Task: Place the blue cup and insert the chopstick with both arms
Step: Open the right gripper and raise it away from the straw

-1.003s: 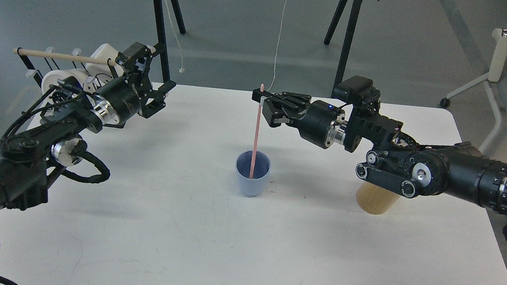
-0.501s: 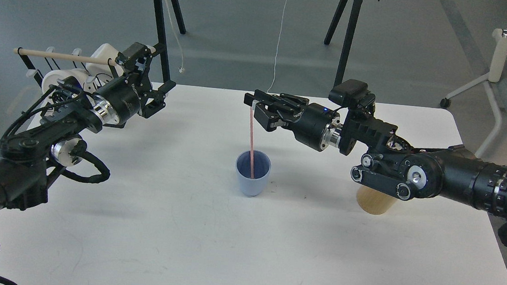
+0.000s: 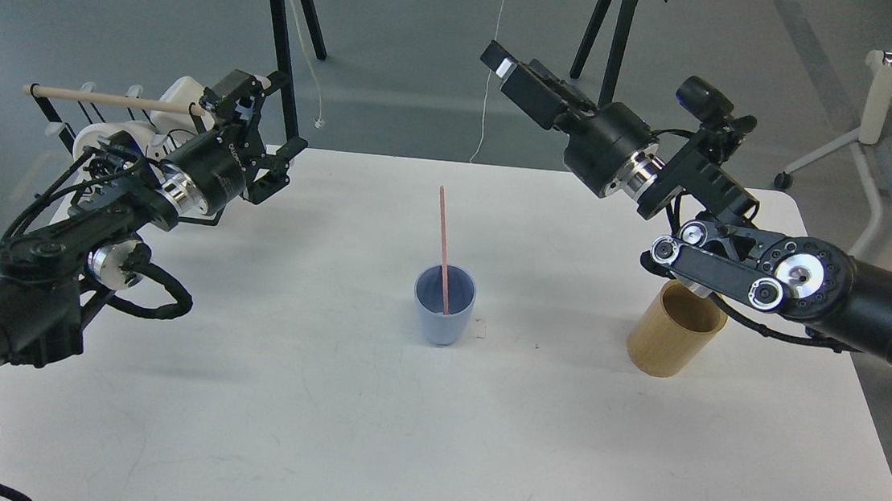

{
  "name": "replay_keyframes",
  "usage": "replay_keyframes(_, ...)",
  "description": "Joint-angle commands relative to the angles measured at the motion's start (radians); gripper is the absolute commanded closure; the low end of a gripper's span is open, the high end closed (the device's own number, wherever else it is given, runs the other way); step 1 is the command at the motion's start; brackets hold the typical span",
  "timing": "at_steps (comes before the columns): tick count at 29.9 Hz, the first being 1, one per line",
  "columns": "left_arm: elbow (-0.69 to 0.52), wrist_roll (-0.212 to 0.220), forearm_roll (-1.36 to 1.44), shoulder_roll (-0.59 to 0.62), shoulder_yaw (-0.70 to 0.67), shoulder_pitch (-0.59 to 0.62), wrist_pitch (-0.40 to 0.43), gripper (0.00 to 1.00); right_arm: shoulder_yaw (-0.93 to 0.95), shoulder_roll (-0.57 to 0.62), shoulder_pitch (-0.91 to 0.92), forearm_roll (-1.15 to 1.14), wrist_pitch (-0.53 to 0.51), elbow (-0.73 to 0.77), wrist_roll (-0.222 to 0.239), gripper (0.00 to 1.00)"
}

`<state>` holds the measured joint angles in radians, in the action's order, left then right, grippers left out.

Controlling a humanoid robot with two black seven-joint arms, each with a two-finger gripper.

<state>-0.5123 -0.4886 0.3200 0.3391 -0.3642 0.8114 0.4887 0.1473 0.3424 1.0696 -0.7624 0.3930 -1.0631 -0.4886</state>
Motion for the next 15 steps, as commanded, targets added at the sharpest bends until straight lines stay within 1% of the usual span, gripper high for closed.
replay_keyframes(1,-0.005,0.0,-0.001,0.001,-0.01,0.0,0.0,0.01,0.228,0.004,-0.137,0.135,-0.081,-0.043,0.0,0.01)
replay_keyframes(3,-0.008,0.0,-0.001,0.006,-0.019,0.0,0.0,0.01,0.325,0.009,-0.193,0.237,-0.227,-0.052,0.0,0.01)
replay_keyframes(4,-0.008,0.0,-0.001,0.006,-0.022,0.0,0.0,0.01,0.365,0.009,-0.218,0.294,-0.315,-0.046,0.0,0.01)
replay_keyframes(8,-0.008,0.0,-0.001,0.006,-0.022,-0.001,0.0,0.01,0.439,0.009,-0.293,0.469,-0.604,-0.009,0.0,0.01)
replay_keyframes(10,-0.008,0.0,-0.001,0.006,-0.022,-0.003,0.0,0.01,0.442,0.007,-0.303,0.505,-0.698,0.006,0.0,0.01)
replay_keyframes(12,-0.008,0.0,-0.002,0.008,-0.022,-0.005,0.0,0.01,0.44,0.003,-0.31,0.511,-0.767,0.032,0.0,0.01)
replay_keyframes(15,-0.008,0.0,-0.001,0.009,-0.022,-0.008,0.0,0.01,0.454,-0.002,-0.33,0.514,-0.78,0.046,0.0,0.01)
